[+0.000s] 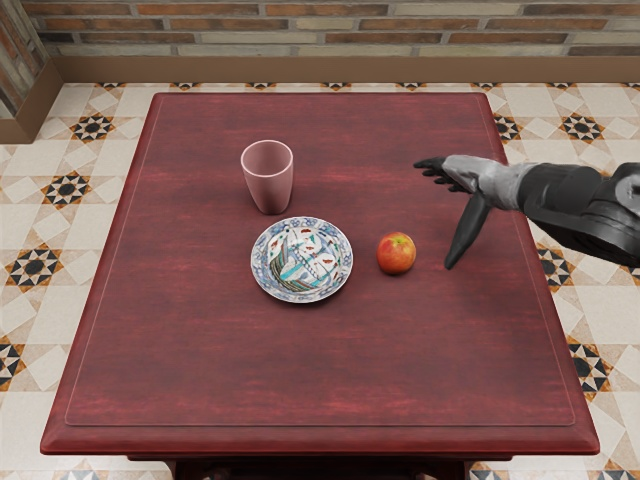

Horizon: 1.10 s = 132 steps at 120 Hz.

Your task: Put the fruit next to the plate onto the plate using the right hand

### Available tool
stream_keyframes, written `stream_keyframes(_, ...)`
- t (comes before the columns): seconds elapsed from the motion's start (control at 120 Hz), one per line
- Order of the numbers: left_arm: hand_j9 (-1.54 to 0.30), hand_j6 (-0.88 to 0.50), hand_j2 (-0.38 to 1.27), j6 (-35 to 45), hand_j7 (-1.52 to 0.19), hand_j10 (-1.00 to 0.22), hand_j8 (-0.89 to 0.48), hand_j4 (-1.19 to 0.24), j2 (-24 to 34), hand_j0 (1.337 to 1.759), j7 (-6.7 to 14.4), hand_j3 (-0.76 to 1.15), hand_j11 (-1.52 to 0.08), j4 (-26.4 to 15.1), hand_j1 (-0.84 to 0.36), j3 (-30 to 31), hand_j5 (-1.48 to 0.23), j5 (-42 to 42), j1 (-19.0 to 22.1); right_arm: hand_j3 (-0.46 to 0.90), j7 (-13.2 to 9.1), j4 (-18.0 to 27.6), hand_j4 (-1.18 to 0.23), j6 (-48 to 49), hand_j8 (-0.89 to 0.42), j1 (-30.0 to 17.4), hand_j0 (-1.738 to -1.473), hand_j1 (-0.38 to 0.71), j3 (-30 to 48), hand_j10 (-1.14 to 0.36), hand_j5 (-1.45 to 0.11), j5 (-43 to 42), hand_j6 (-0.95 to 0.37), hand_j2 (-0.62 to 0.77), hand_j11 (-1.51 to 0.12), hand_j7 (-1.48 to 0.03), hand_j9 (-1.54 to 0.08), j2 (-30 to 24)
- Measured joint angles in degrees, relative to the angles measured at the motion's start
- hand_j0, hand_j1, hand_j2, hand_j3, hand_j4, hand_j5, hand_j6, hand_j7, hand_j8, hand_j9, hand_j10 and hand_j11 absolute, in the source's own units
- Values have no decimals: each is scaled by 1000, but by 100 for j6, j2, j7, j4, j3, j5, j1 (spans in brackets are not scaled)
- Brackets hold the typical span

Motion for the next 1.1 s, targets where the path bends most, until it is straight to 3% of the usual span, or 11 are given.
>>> stream_keyframes(0.117,-302,-232,47,0,-302,-232,-232,-232,0,1658,0,0,-302,0,71,0,-302,0,-6,0,-7,60,-44,-728,-44,-499,-1658,-300,-14,-44,-54,-987,-45,-7,-54,-54,-54,425)
stream_keyframes(0.317,-302,-232,46,0,-302,-232,-232,-232,0,1658,0,0,-302,0,71,0,-302,0,-6,0,-9,65,-78,-1404,-79,-957,-1658,-259,-80,-78,-99,-1644,-80,-14,-99,-99,-99,789)
stream_keyframes(1.1,-302,-232,46,0,-302,-232,-232,-232,0,1658,0,0,-302,0,71,0,-302,0,-6,0,-10,295,-430,-1662,-431,-1141,-1658,160,-305,-389,-551,-1992,-429,-82,-554,-553,-550,1204)
